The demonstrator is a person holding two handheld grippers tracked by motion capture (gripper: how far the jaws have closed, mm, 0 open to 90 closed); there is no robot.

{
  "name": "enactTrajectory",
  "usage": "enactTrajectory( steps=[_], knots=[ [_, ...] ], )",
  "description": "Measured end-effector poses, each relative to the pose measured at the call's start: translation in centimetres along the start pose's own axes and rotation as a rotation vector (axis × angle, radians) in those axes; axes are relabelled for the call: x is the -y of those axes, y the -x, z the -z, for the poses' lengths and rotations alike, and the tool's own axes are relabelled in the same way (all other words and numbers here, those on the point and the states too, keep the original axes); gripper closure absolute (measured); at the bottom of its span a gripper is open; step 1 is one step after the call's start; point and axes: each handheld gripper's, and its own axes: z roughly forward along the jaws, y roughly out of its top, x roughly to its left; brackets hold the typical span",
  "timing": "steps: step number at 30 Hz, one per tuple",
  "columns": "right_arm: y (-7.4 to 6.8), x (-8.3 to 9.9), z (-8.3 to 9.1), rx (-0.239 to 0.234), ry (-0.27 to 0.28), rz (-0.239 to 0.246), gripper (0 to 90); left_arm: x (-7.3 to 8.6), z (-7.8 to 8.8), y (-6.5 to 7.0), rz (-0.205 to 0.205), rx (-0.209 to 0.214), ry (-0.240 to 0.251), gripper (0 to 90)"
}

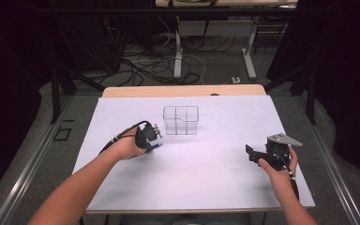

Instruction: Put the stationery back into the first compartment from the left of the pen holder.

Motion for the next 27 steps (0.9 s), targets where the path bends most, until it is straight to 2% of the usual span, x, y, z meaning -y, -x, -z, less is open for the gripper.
enactTrajectory(
  steps=[3, 8, 10, 18, 23, 27],
  knots=[
    [0.0, 0.0, 0.0, -0.001, 0.000, -0.002, 9.9, 0.0, 0.0, 0.0, -0.001, 0.000, -0.001, 78.8],
    [0.0, 0.0, 0.0, 0.001, 0.001, -0.007, 9.9, 0.2, 0.3, -0.2, 0.020, -0.013, -0.008, 78.8],
    [0.0, 0.0, 0.0, -0.001, 0.001, -0.009, 9.9, 0.3, 0.5, -0.2, 0.047, -0.016, 0.016, 78.8],
    [0.0, 0.0, -0.1, 0.001, 0.002, 0.007, 9.9, 0.6, 1.7, -0.7, 0.104, -0.021, 0.081, 78.8],
    [-0.1, -0.1, -0.2, -0.002, -0.001, -0.009, 9.9, 0.8, 2.6, -1.2, 0.155, -0.016, 0.132, 78.8],
    [-0.1, -0.1, -0.3, -0.006, -0.001, 0.006, 9.9, 1.0, 3.3, -1.5, 0.191, -0.020, 0.177, 78.8]
  ],
)
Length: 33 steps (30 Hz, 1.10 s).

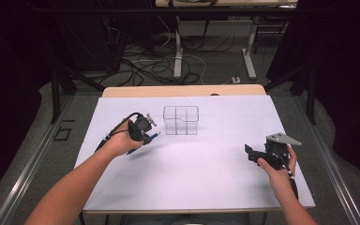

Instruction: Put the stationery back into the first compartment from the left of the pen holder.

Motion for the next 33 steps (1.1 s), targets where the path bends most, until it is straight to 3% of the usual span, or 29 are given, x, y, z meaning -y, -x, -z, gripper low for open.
enactTrajectory(
  steps=[2, 6, 10, 14, 25, 33],
  knots=[
    [0.0, 0.0, 0.0, 0.000, 0.003, -0.002, 9.9, 0.0, 0.4, -0.2, 0.025, 0.003, 0.028, 78.8],
    [-0.1, -0.2, -0.1, -0.002, 0.007, 0.000, 9.9, 0.1, 0.9, -0.3, 0.116, 0.001, 0.124, 78.9],
    [-0.3, -0.1, -0.2, -0.005, 0.002, 0.001, 9.9, 0.1, 1.6, -0.7, 0.131, -0.014, 0.165, 78.9],
    [-0.2, -0.1, -0.1, -0.004, 0.001, -0.005, 9.9, 0.0, 2.1, -0.9, 0.179, -0.015, 0.239, 78.9],
    [-0.2, -0.1, -0.2, -0.002, 0.003, 0.003, 9.9, 0.1, 3.4, -1.8, 0.296, -0.031, 0.388, 78.9],
    [-0.2, -0.1, -0.1, -0.002, 0.002, -0.001, 9.9, 0.1, 4.1, -2.3, 0.359, -0.034, 0.495, 78.9]
  ],
)
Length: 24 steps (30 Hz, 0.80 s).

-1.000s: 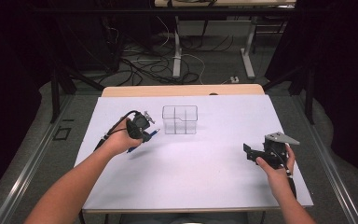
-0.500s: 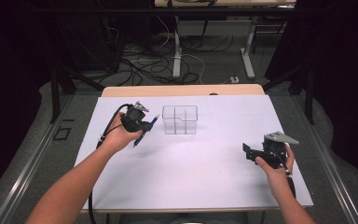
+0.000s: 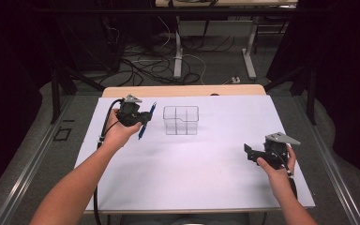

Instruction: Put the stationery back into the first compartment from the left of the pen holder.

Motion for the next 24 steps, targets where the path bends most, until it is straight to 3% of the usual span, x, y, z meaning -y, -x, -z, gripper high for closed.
enactTrajectory(
  steps=[11, 24],
  knots=[
    [0.0, 0.0, 0.0, 0.001, -0.001, 0.001, 9.9, -0.7, 0.6, 0.0, 0.058, -0.004, 0.106, 78.9],
    [0.0, 0.0, 0.0, 0.005, -0.004, 0.001, 9.3, -2.0, 1.2, 0.4, 0.059, -0.023, 0.217, 78.9]
  ],
)
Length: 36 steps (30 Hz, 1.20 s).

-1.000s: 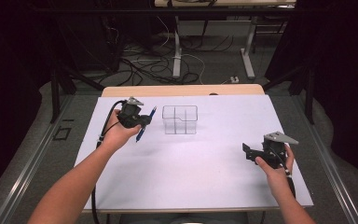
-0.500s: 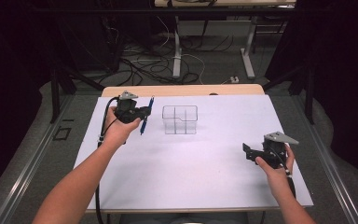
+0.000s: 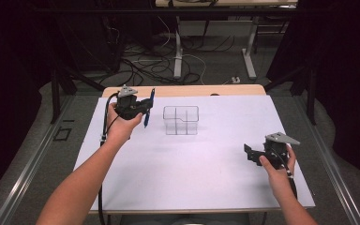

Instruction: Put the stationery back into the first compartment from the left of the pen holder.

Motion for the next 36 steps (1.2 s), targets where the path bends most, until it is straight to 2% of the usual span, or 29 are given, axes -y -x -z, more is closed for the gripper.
enactTrajectory(
  steps=[11, 17, 26, 36],
  knots=[
    [-0.1, 0.0, 0.0, -0.014, -0.008, -0.004, 4.2, -1.7, -0.6, 0.8, 0.011, -0.014, 0.080, 78.9],
    [-0.2, 0.0, -0.1, -0.024, -0.013, 0.014, 1.2, -2.3, -1.4, 1.4, 0.020, -0.014, 0.117, 78.9],
    [-0.2, 0.0, 0.1, -0.028, -0.014, 0.013, 0.0, -3.1, -2.6, 2.0, 0.037, -0.012, 0.172, 78.9],
    [-0.2, 0.0, 0.2, -0.036, -0.014, 0.009, 0.0, -3.7, -4.4, 2.4, 0.037, -0.002, 0.197, 78.9]
  ],
)
